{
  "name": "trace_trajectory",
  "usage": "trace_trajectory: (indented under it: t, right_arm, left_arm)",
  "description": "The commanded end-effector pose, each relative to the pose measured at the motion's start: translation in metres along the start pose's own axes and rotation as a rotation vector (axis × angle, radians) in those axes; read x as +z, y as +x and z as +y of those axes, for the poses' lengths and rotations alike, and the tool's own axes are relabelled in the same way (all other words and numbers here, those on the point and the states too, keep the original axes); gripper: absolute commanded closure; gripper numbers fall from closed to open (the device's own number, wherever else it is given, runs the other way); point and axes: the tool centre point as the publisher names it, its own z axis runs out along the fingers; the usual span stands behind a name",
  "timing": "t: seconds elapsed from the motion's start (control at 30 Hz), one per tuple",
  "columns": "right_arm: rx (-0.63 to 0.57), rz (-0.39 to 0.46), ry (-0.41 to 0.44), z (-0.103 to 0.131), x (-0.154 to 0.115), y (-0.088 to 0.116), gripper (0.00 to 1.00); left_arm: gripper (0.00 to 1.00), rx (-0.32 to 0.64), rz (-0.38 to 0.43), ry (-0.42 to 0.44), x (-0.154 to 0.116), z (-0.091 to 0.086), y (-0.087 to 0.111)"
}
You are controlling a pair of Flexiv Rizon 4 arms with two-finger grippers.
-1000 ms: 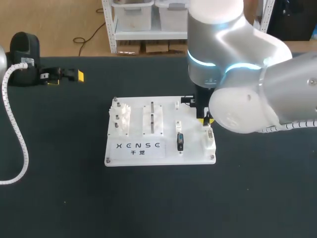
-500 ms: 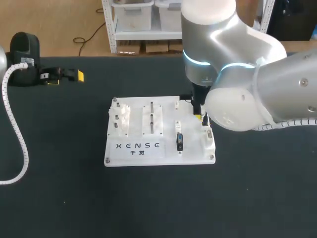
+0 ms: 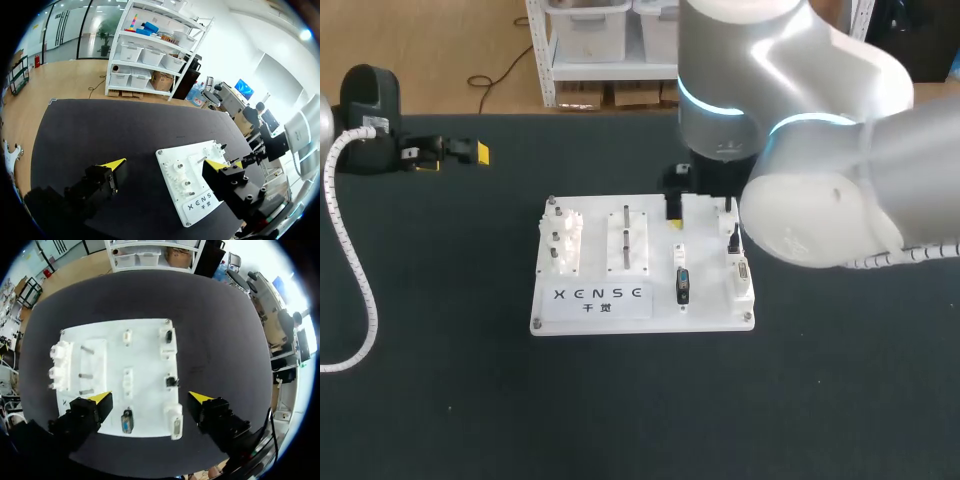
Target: Insert the USB connector, Ethernet cable, and multi-pin plug into their matching sockets one by one.
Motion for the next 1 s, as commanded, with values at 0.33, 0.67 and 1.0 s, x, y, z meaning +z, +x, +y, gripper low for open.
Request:
trace_trajectory:
  t: [0.33, 0.67, 1.0]
  right_arm:
    - [-0.050, 0.079, -0.022, 0.027, 0.008, 0.040, 0.00]
    - [-0.090, 0.125, -0.019, 0.034, 0.029, 0.049, 0.00]
    - [-0.106, 0.169, -0.060, 0.032, 0.034, 0.050, 0.00]
  left_arm:
    - [0.00, 0.000, 0.000, 0.000, 0.000, 0.000, 0.000]
    - [0.00, 0.000, 0.000, 0.000, 0.000, 0.000, 0.000]
    - [0.00, 0.000, 0.000, 0.000, 0.000, 0.000, 0.000]
